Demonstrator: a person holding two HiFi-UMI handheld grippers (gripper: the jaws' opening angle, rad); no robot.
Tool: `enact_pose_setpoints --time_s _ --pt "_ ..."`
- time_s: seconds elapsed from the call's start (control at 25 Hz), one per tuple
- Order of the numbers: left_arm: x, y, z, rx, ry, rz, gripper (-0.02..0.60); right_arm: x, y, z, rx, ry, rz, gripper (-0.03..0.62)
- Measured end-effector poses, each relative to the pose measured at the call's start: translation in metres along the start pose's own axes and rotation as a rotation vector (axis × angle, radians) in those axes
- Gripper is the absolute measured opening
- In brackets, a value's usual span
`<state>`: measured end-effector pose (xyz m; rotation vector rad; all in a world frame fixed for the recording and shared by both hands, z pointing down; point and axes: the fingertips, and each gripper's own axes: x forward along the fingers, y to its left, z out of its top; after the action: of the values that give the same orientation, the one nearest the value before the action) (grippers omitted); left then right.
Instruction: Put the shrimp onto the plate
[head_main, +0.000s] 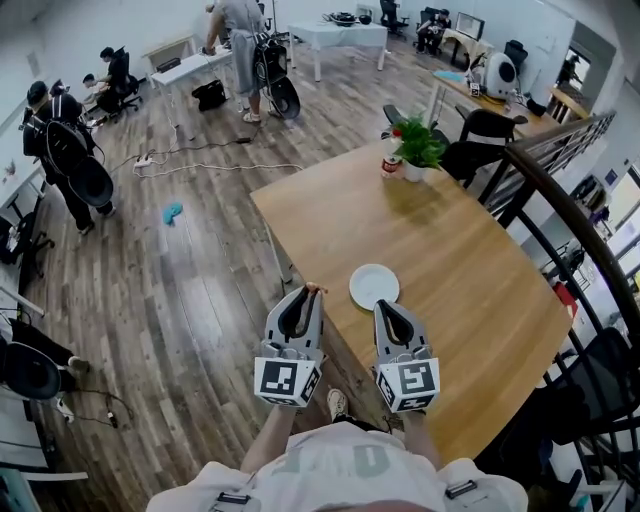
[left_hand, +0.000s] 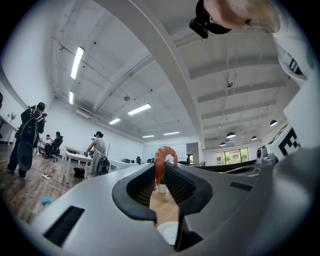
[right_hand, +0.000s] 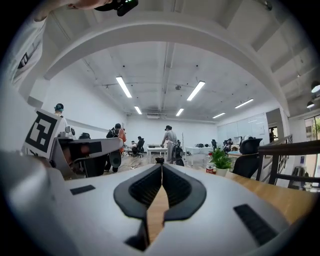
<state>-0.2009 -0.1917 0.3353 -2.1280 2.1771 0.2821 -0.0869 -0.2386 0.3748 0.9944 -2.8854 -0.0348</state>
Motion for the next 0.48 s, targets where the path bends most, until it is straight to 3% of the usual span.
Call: enact_pose_setpoints --time_s 0.28,0.48 --pt "0.059 0.007 -0.003 -0.04 0.005 -0.009 0.064 0.035 -0.046 -0.004 0.053 -0.008 -0.025 0.021" --pt "0.086 0.008 -0.011 -0.01 0.033 -0.049 0.064 0.056 -0.067 -0.018 0.112 0.013 -0.059 0.021"
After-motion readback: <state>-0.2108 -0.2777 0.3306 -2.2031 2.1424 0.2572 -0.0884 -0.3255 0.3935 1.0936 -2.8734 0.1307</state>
